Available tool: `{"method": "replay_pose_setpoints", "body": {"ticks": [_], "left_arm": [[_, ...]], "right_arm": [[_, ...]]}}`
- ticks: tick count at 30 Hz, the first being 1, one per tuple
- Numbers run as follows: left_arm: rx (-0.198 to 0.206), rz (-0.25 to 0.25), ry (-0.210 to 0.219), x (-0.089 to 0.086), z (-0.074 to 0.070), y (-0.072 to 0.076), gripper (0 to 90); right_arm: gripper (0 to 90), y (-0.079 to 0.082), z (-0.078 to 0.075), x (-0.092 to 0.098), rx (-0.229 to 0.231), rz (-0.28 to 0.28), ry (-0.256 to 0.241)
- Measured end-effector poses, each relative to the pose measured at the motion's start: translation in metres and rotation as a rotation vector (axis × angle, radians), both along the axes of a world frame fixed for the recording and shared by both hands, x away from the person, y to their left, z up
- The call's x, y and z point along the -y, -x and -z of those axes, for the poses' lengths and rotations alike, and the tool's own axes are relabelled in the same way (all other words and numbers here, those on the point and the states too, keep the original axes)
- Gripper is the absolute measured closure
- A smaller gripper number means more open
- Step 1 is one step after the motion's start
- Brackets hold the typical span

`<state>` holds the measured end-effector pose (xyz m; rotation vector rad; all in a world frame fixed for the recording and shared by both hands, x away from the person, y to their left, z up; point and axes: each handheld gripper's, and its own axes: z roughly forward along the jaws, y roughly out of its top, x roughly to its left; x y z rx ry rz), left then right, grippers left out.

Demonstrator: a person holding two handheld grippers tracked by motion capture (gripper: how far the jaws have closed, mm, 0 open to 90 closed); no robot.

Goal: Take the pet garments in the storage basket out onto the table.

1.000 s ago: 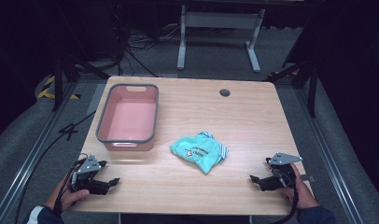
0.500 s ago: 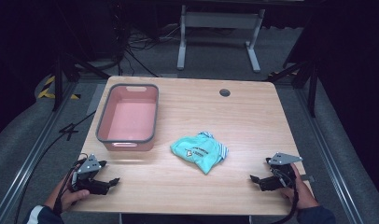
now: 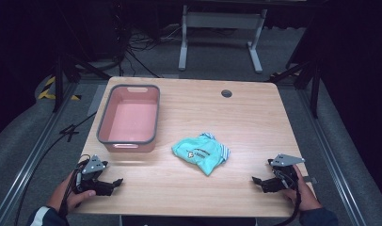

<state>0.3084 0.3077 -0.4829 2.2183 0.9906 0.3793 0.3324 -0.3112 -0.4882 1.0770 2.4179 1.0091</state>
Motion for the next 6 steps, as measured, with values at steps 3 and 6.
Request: {"method": "replay_pose_setpoints", "body": {"ticks": [3, 6], "left_arm": [[-0.016, -0.019, -0.007, 0.0014, 0.0003, -0.0018, 5.2], [-0.017, -0.029, -0.015, 0.0017, 0.0005, -0.0032, 1.2]], "right_arm": [[0.4, 0.0, 0.0001, 0.0, 0.0, 0.0, 0.0], [0.4, 0.0002, 0.0, 0.0, 0.001, 0.002, 0.0]]}}
